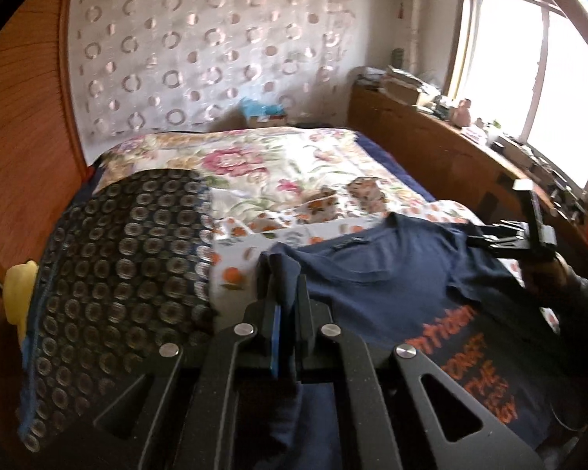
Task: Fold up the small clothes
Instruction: 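Grasp the shirt hem with the left tool while the right tool grasps it too, then lift the hem with both tools and carry it toward the collar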
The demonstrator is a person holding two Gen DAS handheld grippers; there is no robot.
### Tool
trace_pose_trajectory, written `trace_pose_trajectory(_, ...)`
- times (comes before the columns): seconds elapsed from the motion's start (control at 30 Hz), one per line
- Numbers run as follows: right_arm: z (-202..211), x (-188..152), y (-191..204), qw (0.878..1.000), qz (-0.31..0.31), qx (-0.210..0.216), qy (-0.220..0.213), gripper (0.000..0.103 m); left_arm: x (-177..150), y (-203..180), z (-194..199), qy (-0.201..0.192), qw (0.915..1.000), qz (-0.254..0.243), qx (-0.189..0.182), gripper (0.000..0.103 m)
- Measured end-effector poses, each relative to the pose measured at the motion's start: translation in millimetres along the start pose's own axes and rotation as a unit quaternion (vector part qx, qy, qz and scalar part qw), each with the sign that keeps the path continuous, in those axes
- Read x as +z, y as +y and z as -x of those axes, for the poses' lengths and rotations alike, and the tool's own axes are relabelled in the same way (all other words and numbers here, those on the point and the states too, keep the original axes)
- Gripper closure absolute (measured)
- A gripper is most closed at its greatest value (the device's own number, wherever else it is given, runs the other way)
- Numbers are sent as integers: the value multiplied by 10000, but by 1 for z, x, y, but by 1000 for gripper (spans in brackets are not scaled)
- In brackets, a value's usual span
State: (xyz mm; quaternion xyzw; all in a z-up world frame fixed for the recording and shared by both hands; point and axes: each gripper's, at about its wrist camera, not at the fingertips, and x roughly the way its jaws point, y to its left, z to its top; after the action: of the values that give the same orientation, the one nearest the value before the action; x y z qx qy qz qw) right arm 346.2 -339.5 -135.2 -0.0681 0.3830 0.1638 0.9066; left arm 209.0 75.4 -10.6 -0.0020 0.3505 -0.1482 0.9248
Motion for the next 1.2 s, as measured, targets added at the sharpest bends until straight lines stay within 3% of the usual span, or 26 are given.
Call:
trace_pose_trajectory(0.2,-1,0,-4,10000,-51,66,16,37,-14,-14,3,16,9999,-79,-94,97)
trace_pose_trajectory(0.4,-2,0,0,10000,0,14,17,38,-26,-19,14,-11,9999,-69,-139,97)
trace_pose_trajectory(0.47,0,0,1,9999,42,106,-14,51,-30,-21,19,-22,9999,-82,-134,97)
trace_pose_trajectory(0.53,1,-1,5,9997,99,228,-24,78,-32,-23,23,-46,9999,-104,-111,97)
trace_pose_trajectory(0.6,4,-2,9,9993,173,321,45,95,-35,-26,30,-88,9998,-121,-112,97)
trace_pose_trajectory(0.7,19,-5,18,9993,308,194,-118,96,-38,-33,42,-181,9996,-179,-106,98)
trace_pose_trajectory(0.93,90,-20,34,9947,334,183,-958,96,-46,-39,75,-441,9987,-241,-55,98)
trace_pose_trajectory(1.2,164,-73,39,9871,402,202,-1538,96,-69,-27,120,-768,9969,-135,127,98)
